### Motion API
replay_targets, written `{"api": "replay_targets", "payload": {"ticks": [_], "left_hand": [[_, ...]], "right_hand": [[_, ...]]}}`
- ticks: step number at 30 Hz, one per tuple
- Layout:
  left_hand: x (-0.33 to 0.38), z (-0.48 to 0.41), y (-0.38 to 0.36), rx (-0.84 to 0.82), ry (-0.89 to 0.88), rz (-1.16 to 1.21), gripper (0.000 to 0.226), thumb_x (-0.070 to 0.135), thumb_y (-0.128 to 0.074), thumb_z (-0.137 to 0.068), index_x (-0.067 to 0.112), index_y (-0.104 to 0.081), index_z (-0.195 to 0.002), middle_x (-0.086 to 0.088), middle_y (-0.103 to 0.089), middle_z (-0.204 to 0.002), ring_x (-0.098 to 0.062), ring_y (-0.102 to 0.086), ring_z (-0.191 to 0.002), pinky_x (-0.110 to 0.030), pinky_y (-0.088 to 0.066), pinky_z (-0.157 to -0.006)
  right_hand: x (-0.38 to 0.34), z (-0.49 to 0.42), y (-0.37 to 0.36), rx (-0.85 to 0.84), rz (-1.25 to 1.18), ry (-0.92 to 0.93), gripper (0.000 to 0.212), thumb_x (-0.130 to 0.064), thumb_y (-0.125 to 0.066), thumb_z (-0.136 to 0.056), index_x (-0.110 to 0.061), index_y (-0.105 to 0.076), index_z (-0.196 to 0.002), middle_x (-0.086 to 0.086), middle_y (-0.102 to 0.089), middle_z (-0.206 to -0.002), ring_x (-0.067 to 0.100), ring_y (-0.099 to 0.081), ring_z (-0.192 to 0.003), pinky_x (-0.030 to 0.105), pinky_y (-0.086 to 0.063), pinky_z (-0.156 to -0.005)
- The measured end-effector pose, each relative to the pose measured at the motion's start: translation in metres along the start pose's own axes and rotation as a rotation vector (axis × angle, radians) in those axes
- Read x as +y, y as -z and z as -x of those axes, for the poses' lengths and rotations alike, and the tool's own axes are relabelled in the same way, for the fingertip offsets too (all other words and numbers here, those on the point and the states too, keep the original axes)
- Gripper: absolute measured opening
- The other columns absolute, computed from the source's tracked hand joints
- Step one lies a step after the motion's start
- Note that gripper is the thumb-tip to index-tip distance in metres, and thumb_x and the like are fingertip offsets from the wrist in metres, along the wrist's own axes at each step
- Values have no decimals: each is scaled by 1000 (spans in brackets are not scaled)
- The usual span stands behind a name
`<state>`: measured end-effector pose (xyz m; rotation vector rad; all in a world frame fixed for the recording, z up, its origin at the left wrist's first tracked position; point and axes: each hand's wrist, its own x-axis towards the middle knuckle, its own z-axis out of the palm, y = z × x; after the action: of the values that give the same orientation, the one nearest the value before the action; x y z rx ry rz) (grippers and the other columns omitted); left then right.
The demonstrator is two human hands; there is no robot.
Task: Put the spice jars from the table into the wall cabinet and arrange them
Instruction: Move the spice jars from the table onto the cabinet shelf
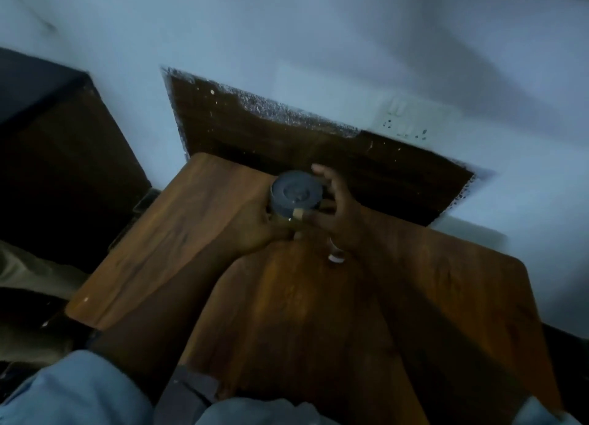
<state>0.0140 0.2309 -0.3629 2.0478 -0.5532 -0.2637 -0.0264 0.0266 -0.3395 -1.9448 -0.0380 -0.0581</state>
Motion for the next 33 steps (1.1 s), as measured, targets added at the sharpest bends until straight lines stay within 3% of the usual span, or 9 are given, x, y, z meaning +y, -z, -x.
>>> {"api": "replay_targets", "payload": {"ticks": [3, 6, 10, 14, 17, 21, 27, 29, 33], "left_hand": [[69, -19, 43, 219, -132, -38, 71, 61, -81, -73, 36, -48, -131, 42, -62, -104, 27, -54, -93, 0, -47, -70], [136, -44, 80, 434, -267, 60, 81, 50, -84, -70, 27, -49, -140, 20, -66, -117, 12, -63, -96, -13, -55, -79], [220, -69, 132, 653, -495, -59, 76, 60, -78, -75, 31, -51, -141, 13, -63, -128, -4, -64, -101, -22, -57, -79], [282, -90, 173, 786, -613, -161, 71, 63, -74, -75, 33, -55, -136, 9, -59, -118, -10, -62, -98, -30, -58, -78], [308, -110, 192, 799, -589, -205, 61, 59, -72, -78, 27, -61, -129, 3, -63, -112, -17, -65, -93, -41, -57, -80], [315, -143, 201, 784, -493, -241, 52, 57, -69, -80, 24, -66, -119, 3, -68, -107, -17, -66, -93, -40, -56, -81], [295, -184, 188, 798, -320, -286, 44, 43, -72, -86, 16, -62, -118, -5, -72, -110, -26, -68, -94, -31, -52, -74], [292, -196, 187, 807, -285, -273, 46, 43, -73, -86, 15, -61, -120, -7, -72, -111, -29, -68, -96, -35, -55, -78], [293, -210, 193, 776, -205, -420, 43, 39, -71, -87, 11, -62, -119, -11, -71, -108, -31, -67, -97, -38, -55, -80]], "right_hand": [[-70, -16, 16, 204, -108, 196, 79, -39, -83, -76, -29, -44, -144, -8, -56, -141, 6, -58, -125, 31, -56, -97], [-142, -32, 36, 402, -76, 373, 60, -46, -78, -79, -35, -50, -132, -20, -59, -133, -1, -59, -120, 28, -57, -94], [-224, -50, 66, 528, 5, 571, 59, -43, -77, -83, -31, -49, -133, -17, -59, -135, -4, -59, -117, 18, -56, -86], [-289, -75, 94, 595, 77, 717, 63, -38, -77, -85, -24, -47, -139, -11, -58, -137, 4, -61, -117, 24, -58, -87], [-318, -97, 110, 637, 119, 735, 57, -35, -77, -84, -26, -51, -134, -11, -61, -129, 5, -61, -113, 29, -58, -87], [-328, -133, 121, 683, 237, 690, 49, -35, -74, -83, -26, -55, -128, -24, -53, -107, 1, -59, -98, 15, -48, -75], [-304, -180, 119, 580, 380, 429, 63, -39, -64, -90, -18, -45, -146, 6, -51, -143, 26, -55, -124, 44, -51, -101], [-297, -188, 118, 578, 420, 407, 61, -43, -58, -94, -17, -46, -148, 6, -51, -146, 26, -52, -130, 40, -46, -107], [-292, -192, 115, 635, 514, 425, 44, -45, -57, -96, -18, -60, -131, 5, -65, -129, 24, -61, -116, 30, -44, -91]]}}
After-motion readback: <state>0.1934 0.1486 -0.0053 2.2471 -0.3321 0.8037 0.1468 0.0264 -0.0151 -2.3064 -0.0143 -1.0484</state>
